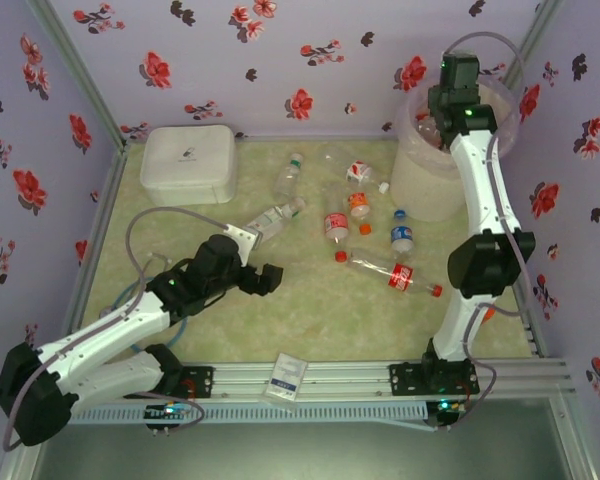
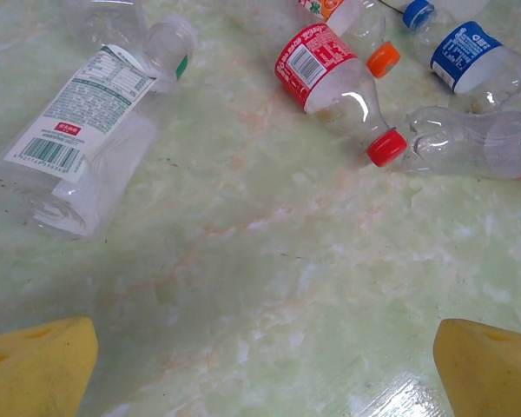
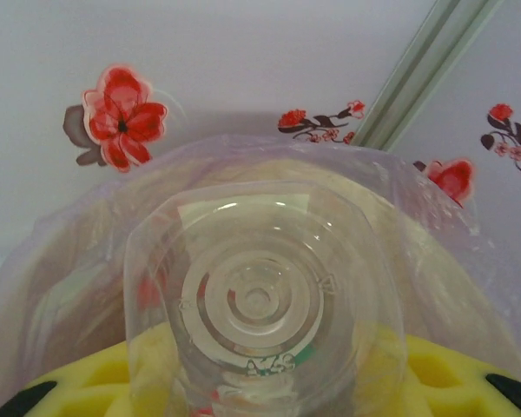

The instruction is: Put the plastic bottles in the bin

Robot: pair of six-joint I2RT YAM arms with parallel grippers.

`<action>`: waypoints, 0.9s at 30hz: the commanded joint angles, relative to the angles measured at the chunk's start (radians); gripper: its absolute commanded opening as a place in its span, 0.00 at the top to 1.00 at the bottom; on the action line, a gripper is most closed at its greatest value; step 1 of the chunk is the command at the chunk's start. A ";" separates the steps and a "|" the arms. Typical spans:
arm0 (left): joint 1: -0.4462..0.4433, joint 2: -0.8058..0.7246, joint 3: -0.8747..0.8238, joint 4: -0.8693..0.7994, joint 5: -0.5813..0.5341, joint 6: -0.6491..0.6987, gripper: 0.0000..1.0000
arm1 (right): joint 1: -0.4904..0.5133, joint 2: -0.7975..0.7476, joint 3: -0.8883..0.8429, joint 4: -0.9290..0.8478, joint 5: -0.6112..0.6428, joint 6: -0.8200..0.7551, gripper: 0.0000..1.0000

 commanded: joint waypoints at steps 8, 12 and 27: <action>0.005 -0.009 0.007 -0.029 -0.020 -0.018 0.00 | -0.088 0.203 0.199 -0.197 -0.181 0.099 0.89; 0.005 -0.005 0.023 -0.039 -0.022 -0.015 0.00 | -0.092 0.184 0.201 -0.180 -0.226 0.126 0.89; 0.005 0.025 0.049 -0.033 -0.022 -0.017 0.00 | -0.090 -0.075 -0.020 0.215 -0.303 0.255 0.92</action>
